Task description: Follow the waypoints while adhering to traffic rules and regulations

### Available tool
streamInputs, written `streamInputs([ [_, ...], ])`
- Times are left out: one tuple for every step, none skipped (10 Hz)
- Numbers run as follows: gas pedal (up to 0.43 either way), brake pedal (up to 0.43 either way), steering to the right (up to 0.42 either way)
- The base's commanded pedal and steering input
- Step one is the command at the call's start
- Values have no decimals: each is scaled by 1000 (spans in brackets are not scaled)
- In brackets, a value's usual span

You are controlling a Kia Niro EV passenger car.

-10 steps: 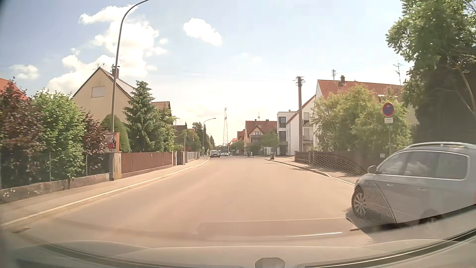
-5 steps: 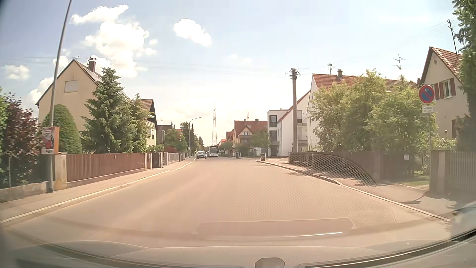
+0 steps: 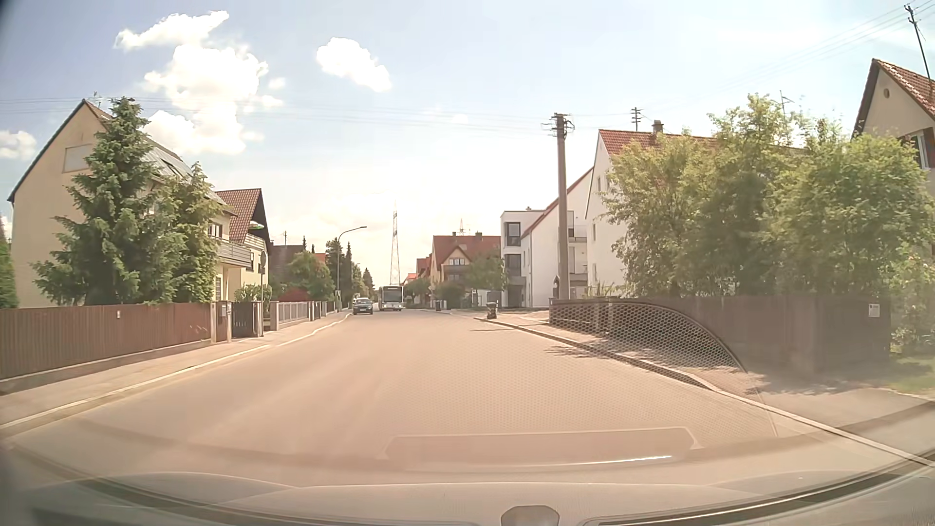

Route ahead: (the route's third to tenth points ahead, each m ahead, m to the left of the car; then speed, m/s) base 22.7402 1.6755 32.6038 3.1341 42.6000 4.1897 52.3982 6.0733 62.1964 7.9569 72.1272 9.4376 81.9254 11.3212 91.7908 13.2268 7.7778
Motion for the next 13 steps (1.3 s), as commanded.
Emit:
streamInputs([
  [67,0,46],
  [67,0,41],
  [67,0,33],
  [67,0,22],
  [67,0,15],
  [67,0,11],
  [67,0,6],
  [67,0,4],
  [67,0,-1],
  [67,0,-8],
  [47,0,-13],
  [39,0,-22],
  [28,0,-29],
])
